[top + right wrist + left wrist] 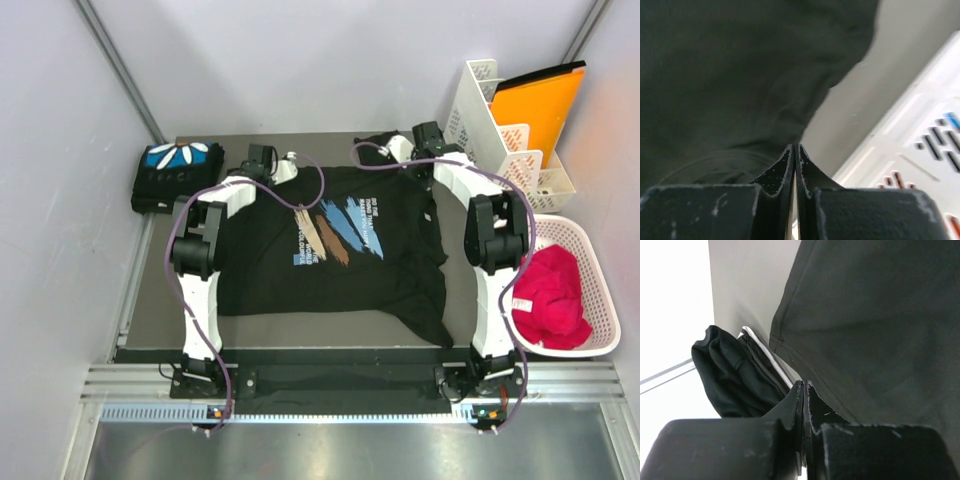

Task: Fold and stack the t-shirts
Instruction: Flatten the tshirt out

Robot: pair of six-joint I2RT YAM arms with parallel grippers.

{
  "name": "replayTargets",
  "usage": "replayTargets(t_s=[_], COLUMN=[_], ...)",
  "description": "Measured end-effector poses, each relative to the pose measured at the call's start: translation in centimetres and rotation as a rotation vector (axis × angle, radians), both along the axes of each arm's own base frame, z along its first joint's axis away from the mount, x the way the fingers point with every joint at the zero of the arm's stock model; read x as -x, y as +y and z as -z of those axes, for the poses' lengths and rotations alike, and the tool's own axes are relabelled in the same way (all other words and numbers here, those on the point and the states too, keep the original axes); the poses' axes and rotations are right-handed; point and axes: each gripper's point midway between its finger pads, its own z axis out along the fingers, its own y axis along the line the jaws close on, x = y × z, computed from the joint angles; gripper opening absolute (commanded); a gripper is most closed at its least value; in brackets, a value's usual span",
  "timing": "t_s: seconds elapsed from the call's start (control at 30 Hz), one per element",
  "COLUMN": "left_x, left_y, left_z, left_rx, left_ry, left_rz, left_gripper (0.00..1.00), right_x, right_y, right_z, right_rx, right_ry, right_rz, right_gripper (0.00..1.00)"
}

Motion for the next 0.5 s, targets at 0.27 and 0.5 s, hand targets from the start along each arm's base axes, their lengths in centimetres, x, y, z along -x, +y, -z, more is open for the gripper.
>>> replayTargets(t_s=[0.27,0.5], left_x=[0.4,0.6], left_y=[0.0,0.1], left_z=[0.7,2.0], left_rx=[-0.004,-0.010], left_ry=[0.031,0.058], left_rz=[0.004,0.003], left_gripper=[0.00,0.00], right_x=[1.4,1.9], right_y=[-1.4,-2.3], right_z=[2.5,3.6], right_rx=[0.014,0.022], right_ry=[0.096,0.138], right_rz=[0.017,0.032], right_gripper=[0.00,0.00])
